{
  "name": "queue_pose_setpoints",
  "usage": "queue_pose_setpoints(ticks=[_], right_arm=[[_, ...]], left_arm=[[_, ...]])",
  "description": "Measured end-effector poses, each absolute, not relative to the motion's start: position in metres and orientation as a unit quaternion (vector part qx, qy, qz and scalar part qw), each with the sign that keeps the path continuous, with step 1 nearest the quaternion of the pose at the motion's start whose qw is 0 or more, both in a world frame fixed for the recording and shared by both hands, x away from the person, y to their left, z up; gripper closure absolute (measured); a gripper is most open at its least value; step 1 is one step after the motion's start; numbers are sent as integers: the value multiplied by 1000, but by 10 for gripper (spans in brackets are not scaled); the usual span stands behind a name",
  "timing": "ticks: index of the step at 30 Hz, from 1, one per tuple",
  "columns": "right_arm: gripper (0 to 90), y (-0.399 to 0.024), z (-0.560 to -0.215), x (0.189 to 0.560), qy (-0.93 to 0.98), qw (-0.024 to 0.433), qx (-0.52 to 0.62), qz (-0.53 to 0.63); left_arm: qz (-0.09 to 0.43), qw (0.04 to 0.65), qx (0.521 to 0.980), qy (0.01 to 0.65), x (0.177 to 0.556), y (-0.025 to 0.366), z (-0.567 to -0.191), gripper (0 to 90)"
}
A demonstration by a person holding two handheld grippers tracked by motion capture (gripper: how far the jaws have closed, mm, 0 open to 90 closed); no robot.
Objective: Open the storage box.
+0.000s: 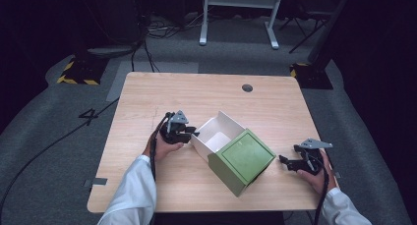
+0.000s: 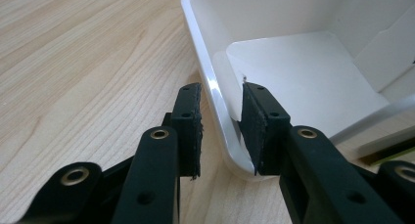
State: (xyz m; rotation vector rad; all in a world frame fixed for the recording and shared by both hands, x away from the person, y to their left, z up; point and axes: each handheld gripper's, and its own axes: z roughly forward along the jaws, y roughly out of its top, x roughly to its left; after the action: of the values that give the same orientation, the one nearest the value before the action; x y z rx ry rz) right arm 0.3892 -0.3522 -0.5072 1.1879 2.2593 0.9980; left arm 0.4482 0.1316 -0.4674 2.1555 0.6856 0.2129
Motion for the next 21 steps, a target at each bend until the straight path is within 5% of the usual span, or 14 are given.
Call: queue_pose_setpoints(ticks=[21], right_arm=[[164, -352, -507, 389, 808, 199, 425, 356]], left_arm=[[87, 430, 851, 289, 455, 136, -469, 686]])
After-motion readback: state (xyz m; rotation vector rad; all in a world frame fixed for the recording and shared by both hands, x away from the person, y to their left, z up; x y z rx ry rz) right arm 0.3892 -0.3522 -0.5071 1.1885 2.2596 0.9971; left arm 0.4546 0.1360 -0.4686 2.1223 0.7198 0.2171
